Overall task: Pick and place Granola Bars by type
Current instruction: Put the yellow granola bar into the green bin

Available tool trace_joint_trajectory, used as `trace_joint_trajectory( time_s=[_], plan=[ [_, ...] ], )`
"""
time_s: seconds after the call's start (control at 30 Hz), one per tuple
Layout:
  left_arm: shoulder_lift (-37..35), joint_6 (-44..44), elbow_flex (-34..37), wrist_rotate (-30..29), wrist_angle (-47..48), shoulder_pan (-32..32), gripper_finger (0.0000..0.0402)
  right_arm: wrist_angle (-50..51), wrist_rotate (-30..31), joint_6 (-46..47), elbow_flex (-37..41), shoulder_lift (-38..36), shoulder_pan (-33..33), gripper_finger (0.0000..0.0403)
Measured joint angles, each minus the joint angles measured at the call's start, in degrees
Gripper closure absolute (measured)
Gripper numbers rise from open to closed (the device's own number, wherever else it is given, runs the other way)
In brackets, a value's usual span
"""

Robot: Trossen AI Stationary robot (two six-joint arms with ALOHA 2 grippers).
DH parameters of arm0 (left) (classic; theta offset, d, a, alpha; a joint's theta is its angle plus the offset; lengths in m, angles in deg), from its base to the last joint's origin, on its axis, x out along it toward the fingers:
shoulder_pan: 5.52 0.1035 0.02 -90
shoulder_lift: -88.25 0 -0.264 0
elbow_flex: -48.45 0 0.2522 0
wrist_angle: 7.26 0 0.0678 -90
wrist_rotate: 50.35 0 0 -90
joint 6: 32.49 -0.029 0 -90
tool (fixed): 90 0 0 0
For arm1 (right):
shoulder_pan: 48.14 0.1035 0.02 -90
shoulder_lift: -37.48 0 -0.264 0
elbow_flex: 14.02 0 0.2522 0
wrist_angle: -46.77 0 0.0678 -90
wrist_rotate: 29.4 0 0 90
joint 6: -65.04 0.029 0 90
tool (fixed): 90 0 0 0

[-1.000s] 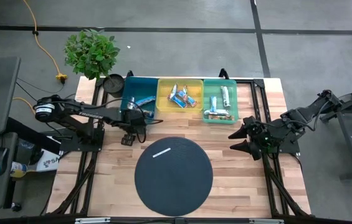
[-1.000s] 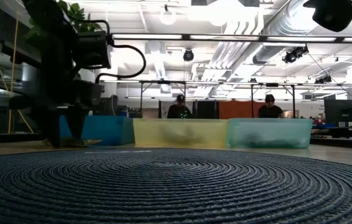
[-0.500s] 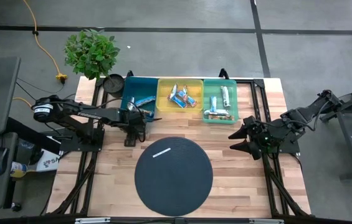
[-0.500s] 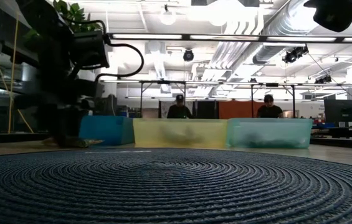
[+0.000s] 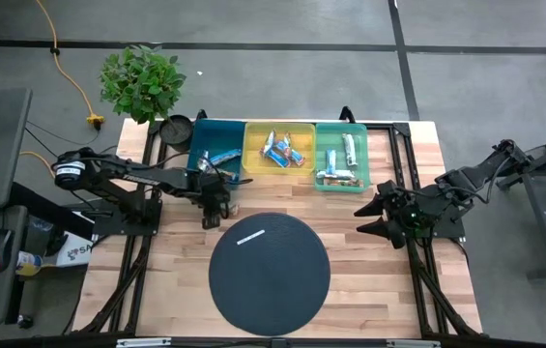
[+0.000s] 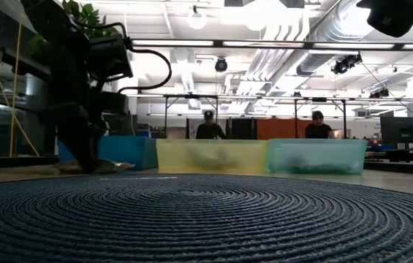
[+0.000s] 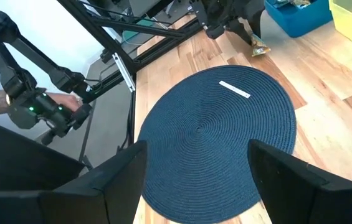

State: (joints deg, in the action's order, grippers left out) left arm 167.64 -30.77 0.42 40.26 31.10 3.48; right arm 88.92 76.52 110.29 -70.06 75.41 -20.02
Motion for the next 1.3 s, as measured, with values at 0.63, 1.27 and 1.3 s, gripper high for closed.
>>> trace_joint_trajectory(
  time_s=[0.63,1.27,1.3],
  plan=[
    [-0.06,6.78,-22.07,11.11,-13.26,-0.02,0.0338,0.02,0.92,-3.03,0.0,0.0,0.01,0.0142],
    [39.07,7.7,-67.25,5.67,-20.32,1.72,0.0338,0.04,8.0,-3.66,-0.02,0.0,0.02,0.0142],
    [41.63,8.09,-70.77,5.27,-18.29,2.23,0.0338,0.04,7.98,-3.66,-0.02,0.0,0.02,0.0142]
  ],
)
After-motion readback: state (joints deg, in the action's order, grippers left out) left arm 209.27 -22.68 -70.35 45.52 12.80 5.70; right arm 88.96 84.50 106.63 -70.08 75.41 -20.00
